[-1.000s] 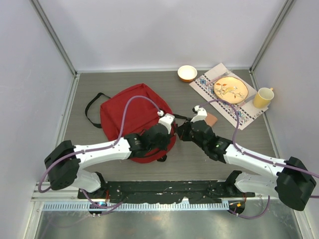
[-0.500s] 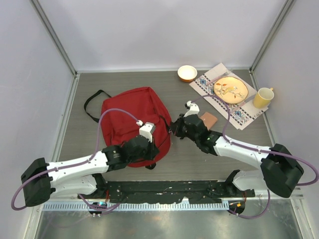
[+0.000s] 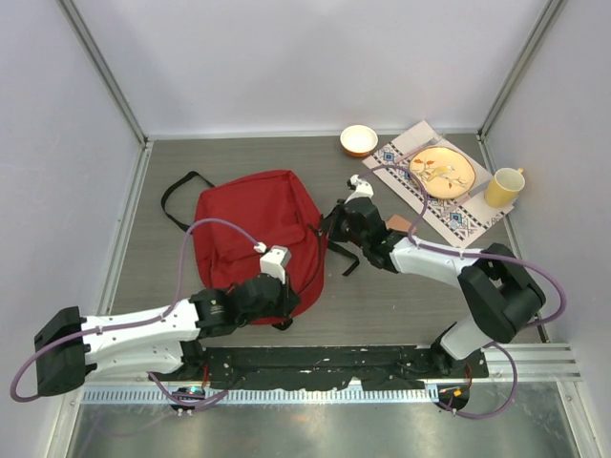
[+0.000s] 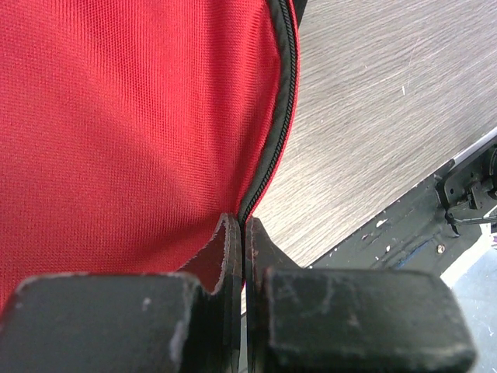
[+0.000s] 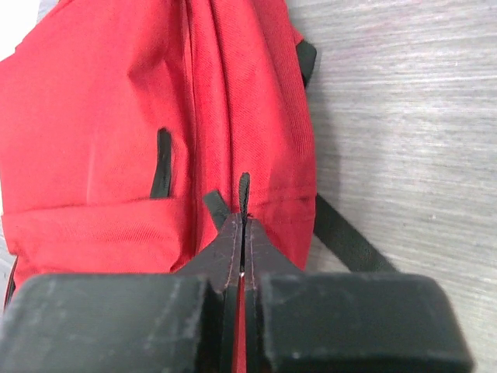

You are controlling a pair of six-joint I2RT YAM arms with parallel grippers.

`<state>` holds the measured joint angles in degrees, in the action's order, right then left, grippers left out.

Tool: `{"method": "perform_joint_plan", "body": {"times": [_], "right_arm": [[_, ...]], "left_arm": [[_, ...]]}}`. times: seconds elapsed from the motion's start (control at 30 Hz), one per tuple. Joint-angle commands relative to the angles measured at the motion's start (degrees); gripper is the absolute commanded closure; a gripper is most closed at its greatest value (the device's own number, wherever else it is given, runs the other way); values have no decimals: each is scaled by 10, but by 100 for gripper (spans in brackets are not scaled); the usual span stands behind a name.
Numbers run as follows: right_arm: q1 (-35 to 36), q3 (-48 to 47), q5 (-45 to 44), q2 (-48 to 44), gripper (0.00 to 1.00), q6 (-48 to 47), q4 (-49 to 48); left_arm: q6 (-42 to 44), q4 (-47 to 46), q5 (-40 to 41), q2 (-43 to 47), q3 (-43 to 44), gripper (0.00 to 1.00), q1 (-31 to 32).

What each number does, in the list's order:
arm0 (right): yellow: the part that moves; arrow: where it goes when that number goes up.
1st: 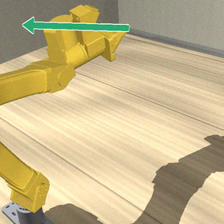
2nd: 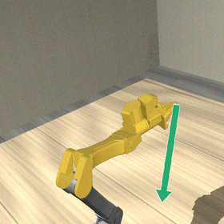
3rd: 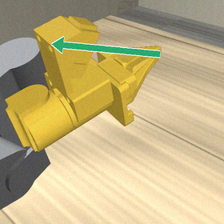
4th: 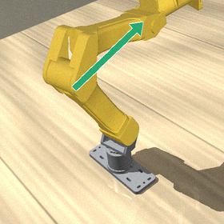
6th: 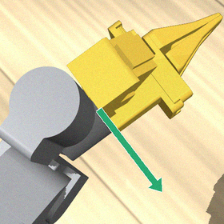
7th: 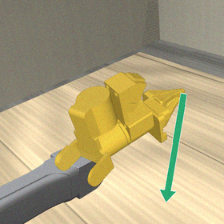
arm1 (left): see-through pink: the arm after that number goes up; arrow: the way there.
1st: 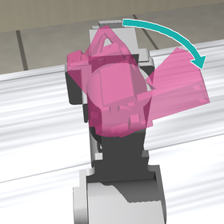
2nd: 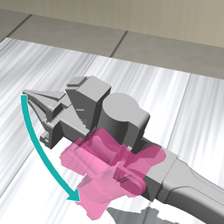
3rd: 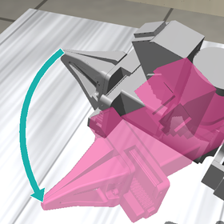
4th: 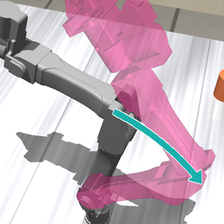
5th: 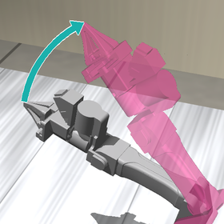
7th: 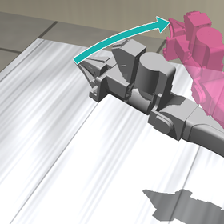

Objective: Pack the student bag
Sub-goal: Zip the student bag at the center of the board.

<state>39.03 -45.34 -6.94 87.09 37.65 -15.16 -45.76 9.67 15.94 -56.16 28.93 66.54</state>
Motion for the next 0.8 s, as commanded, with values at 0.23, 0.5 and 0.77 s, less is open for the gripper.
{"method": "perform_joint_plan", "body": {"times": [0.23,0.5,0.77], "right_arm": [[-44,-96,-20,48,99,-11,-90],[-44,-12,-65,-55,99,-6,-68],[-47,65,-111,-150,99,-7,-15]], "left_arm": [[-43,56,-7,41,-35,100,32],[-26,53,36,28,-16,97,32],[8,33,48,-35,33,73,31]]}}
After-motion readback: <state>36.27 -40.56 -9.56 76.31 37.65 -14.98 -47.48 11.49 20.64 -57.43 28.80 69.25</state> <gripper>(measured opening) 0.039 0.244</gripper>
